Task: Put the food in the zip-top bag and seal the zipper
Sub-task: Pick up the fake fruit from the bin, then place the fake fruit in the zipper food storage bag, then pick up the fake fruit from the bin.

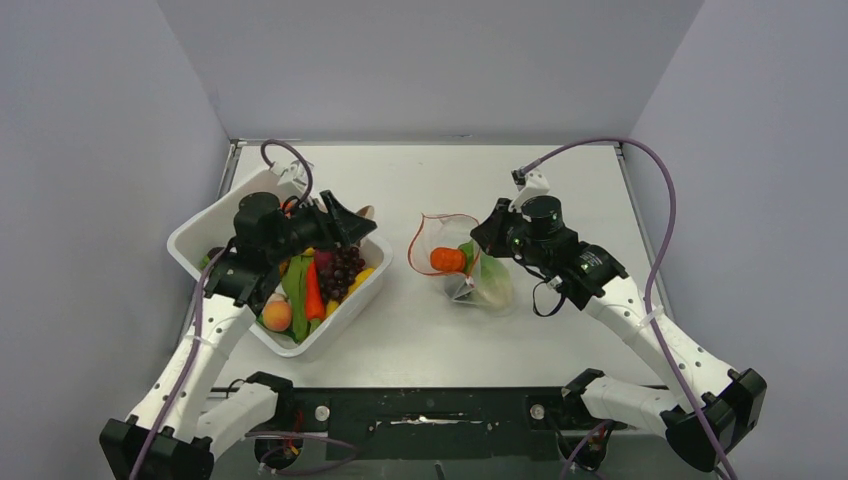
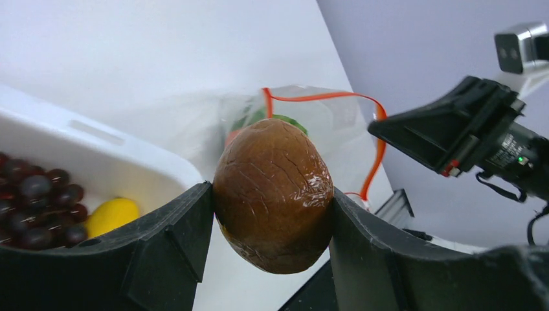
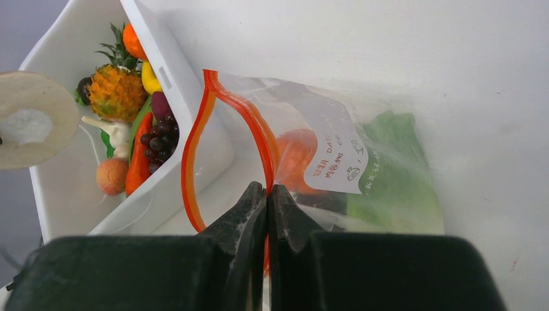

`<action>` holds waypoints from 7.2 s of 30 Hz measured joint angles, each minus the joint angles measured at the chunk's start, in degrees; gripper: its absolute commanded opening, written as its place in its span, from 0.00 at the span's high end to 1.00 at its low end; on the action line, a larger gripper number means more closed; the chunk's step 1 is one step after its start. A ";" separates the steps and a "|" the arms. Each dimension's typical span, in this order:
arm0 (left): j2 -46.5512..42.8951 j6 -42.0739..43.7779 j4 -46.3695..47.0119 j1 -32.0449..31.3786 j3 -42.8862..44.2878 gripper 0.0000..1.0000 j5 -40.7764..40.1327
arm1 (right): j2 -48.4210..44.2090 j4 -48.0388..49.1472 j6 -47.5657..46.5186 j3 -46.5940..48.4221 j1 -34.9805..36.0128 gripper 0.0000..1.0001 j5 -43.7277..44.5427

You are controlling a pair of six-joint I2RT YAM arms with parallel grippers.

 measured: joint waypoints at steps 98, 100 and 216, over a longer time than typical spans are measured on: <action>10.14 10.12 -20.44 16.52 4.24 0.23 -30.56 | -0.55 1.14 -3.74 -0.48 0.24 1.00 -1.27; 11.69 10.88 -20.39 18.56 4.24 0.23 -31.04 | -0.55 1.14 -3.85 -0.48 0.24 1.00 -1.27; 47.71 10.60 -1.68 21.62 17.57 0.66 -24.26 | -5.33 -0.31 -3.76 -1.40 -0.17 0.98 1.11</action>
